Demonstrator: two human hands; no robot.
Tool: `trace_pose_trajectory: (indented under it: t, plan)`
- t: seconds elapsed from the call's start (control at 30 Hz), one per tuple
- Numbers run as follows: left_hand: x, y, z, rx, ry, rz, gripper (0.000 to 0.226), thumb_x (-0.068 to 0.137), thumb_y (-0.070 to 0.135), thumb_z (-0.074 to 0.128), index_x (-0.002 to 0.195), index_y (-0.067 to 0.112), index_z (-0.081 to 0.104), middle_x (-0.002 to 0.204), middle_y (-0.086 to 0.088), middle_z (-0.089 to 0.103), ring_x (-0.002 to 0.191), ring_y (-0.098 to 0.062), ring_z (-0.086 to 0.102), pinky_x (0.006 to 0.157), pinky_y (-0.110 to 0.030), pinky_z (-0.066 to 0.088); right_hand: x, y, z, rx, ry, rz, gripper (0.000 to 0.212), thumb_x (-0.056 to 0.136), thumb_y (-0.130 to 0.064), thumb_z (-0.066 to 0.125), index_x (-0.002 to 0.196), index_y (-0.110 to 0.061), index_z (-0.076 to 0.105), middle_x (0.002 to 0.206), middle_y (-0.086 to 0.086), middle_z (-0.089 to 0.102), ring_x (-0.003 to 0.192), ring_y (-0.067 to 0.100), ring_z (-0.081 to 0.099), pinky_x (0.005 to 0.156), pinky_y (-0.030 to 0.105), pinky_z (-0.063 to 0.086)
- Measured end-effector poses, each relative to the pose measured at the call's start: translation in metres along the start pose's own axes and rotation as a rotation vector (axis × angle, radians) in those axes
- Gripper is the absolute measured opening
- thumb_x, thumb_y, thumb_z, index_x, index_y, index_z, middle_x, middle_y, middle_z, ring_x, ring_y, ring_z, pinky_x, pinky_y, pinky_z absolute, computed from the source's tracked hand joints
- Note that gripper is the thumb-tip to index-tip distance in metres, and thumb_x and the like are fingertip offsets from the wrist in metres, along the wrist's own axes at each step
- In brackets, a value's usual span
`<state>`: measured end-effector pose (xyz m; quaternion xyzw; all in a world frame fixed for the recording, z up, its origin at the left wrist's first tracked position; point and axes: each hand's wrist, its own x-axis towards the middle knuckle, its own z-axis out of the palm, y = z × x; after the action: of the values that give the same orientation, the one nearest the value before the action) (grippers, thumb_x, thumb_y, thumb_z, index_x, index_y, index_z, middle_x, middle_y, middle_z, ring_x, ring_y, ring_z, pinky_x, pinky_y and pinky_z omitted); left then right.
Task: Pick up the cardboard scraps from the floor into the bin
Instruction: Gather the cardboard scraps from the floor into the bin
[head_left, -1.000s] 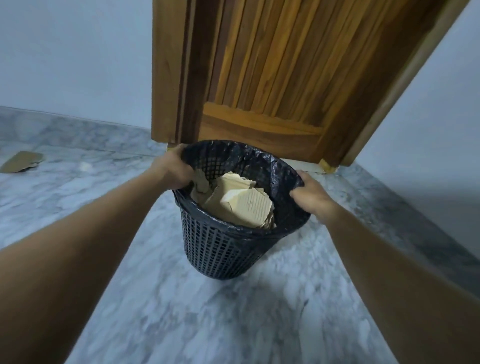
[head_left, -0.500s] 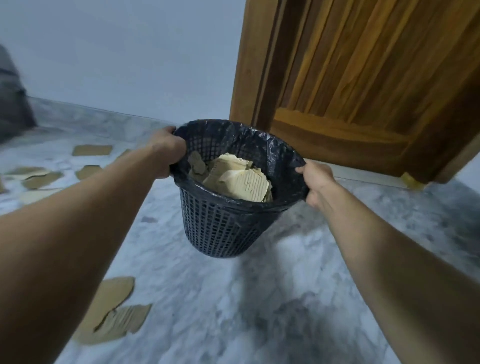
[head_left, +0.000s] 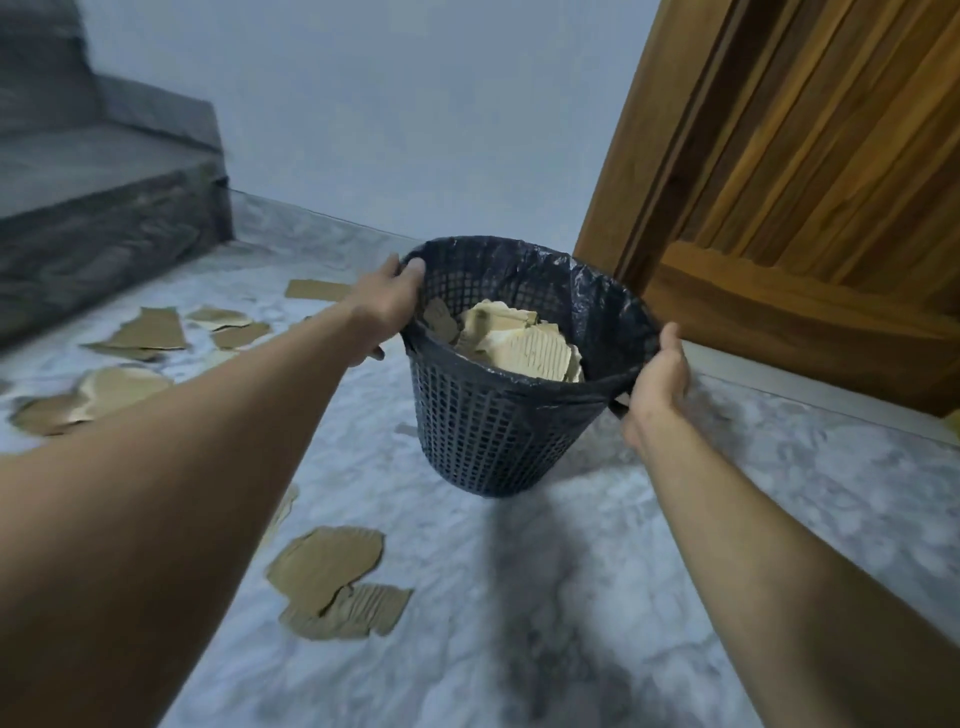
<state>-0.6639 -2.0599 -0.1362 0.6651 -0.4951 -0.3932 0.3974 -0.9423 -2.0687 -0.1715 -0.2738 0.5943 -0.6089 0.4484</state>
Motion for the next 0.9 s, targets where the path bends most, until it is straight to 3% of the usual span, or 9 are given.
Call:
trace_pose_trajectory:
  t: [0.07,0.13,0.23,0.33,0.43,0.53,0.63,0.77,0.9]
  plan:
    - [-0.019,-0.024,-0.009,-0.054,0.066,0.013,0.061,0.104,0.061,0.028,0.156,0.029,0.034,0.159,-0.007,0.038,0.141,-0.036,0.041,0.096,-0.048,0.047,-0.031,0.031,0.004,0.216,0.073,0.034,0.08,0.091,-0.074,0.039,0.153,-0.024,0.047,0.155,0.001,0.05,0.141,0.023,0.047,0.118,0.043,0.037]
    - [-0.044,-0.068,-0.022,-0.016,0.203,0.03,0.064,0.105,0.059,0.028,0.16,0.027,0.029,0.163,-0.007,0.036,0.148,-0.032,0.034,0.117,-0.047,0.033,-0.075,0.064,0.012,0.28,0.131,0.041,0.066,0.105,-0.057,0.036,0.156,-0.016,0.042,0.156,0.004,0.048,0.142,0.023,0.047,0.113,0.032,0.038]
    - [-0.095,-0.148,-0.046,0.262,0.379,-0.03,0.071,0.098,0.07,0.028,0.159,0.034,0.026,0.16,-0.008,0.041,0.152,-0.034,0.027,0.121,-0.062,0.02,-0.137,0.126,0.029,-0.179,0.146,0.03,0.055,0.107,-0.046,0.041,0.153,-0.016,0.044,0.156,0.01,0.047,0.14,0.031,0.047,0.101,0.029,0.038]
    - [-0.153,-0.224,-0.074,0.667,0.52,-0.209,0.082,0.094,0.077,0.026,0.162,0.036,0.011,0.169,-0.01,0.016,0.155,-0.041,-0.006,0.118,-0.069,-0.003,-0.187,0.19,0.048,-0.794,-0.321,-0.102,0.091,0.09,-0.075,0.046,0.163,-0.027,0.022,0.169,0.012,0.021,0.151,0.035,0.029,0.118,0.045,0.027]
    - [-0.215,-0.286,-0.106,0.834,0.632,-0.402,0.101,0.08,0.094,0.022,0.161,0.04,-0.005,0.17,-0.016,-0.007,0.152,-0.047,-0.015,0.113,-0.075,-0.007,-0.21,0.236,0.064,-1.382,-0.703,-0.367,0.109,0.075,-0.095,0.032,0.163,-0.04,-0.003,0.172,0.014,-0.003,0.156,0.039,-0.003,0.119,0.066,0.001]
    - [-0.25,-0.332,-0.153,0.826,0.674,-0.558,0.121,0.063,0.106,0.018,0.157,0.041,-0.02,0.167,-0.021,-0.018,0.149,-0.052,-0.02,0.112,-0.078,-0.007,-0.222,0.254,0.097,-1.537,-0.829,-0.531,0.119,0.062,-0.106,0.02,0.158,-0.044,-0.017,0.17,0.016,-0.015,0.154,0.042,-0.017,0.114,0.074,-0.006]
    - [-0.264,-0.358,-0.183,0.787,0.632,-0.607,0.125,0.057,0.109,0.023,0.152,0.047,-0.029,0.166,-0.017,-0.023,0.148,-0.05,-0.025,0.112,-0.075,-0.012,-0.223,0.265,0.146,-1.547,-0.918,-0.602,0.121,0.058,-0.109,0.021,0.155,-0.05,-0.02,0.168,0.014,-0.024,0.153,0.042,-0.023,0.113,0.076,-0.008]
    - [-0.223,-0.366,-0.194,0.74,0.607,-0.602,0.107,0.071,0.101,0.013,0.158,0.044,-0.011,0.17,-0.012,-0.013,0.152,-0.046,-0.016,0.116,-0.073,-0.009,-0.214,0.275,0.202,-1.596,-0.969,-0.624,0.115,0.059,-0.109,0.019,0.156,-0.056,-0.01,0.17,0.014,-0.011,0.154,0.04,-0.02,0.113,0.075,-0.01]
    - [-0.151,-0.36,-0.193,0.748,0.491,-0.455,0.099,0.076,0.098,0.019,0.158,0.042,0.016,0.171,-0.011,-0.006,0.154,-0.039,-0.018,0.119,-0.067,-0.01,-0.2,0.278,0.235,-1.579,-0.88,-0.601,0.113,0.059,-0.108,0.028,0.156,-0.053,0.01,0.166,0.017,0.002,0.154,0.039,-0.012,0.115,0.073,-0.006]
